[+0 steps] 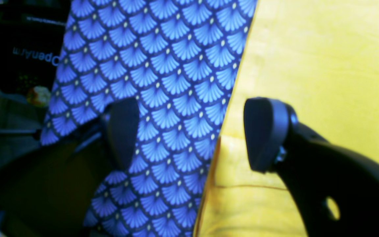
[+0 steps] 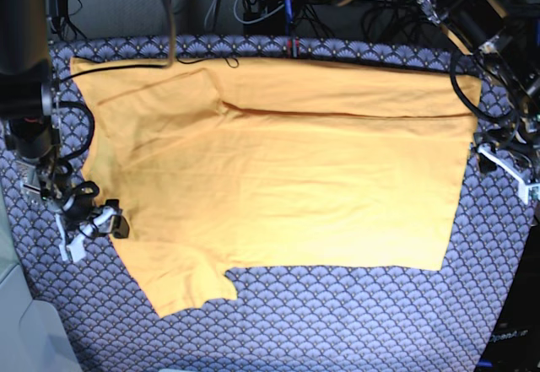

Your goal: Fold the T-shirt properly

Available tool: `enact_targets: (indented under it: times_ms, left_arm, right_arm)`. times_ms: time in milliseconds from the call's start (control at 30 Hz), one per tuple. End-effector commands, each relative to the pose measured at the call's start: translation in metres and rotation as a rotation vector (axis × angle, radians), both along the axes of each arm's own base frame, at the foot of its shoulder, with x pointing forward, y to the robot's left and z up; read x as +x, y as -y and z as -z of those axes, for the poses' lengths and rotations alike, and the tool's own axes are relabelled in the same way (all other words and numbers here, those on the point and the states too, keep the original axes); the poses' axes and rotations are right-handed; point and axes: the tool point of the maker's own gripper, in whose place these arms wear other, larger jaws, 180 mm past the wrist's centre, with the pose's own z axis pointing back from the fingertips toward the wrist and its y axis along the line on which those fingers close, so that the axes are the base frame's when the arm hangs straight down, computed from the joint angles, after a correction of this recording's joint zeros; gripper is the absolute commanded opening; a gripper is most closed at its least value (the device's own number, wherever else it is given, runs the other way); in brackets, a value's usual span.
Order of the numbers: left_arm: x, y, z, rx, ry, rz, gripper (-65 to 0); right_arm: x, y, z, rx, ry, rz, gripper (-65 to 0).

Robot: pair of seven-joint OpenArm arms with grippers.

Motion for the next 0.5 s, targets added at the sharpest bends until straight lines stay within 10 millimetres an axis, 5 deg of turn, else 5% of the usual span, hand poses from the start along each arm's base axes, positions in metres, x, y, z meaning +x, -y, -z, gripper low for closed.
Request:
enact_targets:
  times_ms: [0,200,467]
  left_arm:
    - [0.006,-0.007,-0.016,0.030,0.043,0.001,-16.9]
    - [0.002,-0.007,-0.020,0.048,0.047,0.002,-16.9]
    - [0.004,-0.005,-0.018,0.044,0.044,0.008,-16.6]
  right_arm:
    - [0.016,0.009,-0.021,-0.006,0.053,0.025,-28.1]
    - [0.008,0.005,-0.013,0.000,0.039,0.005,-30.4]
    - [0.003,-0.013,-0.011,0.024,0.051,-0.057,-53.5]
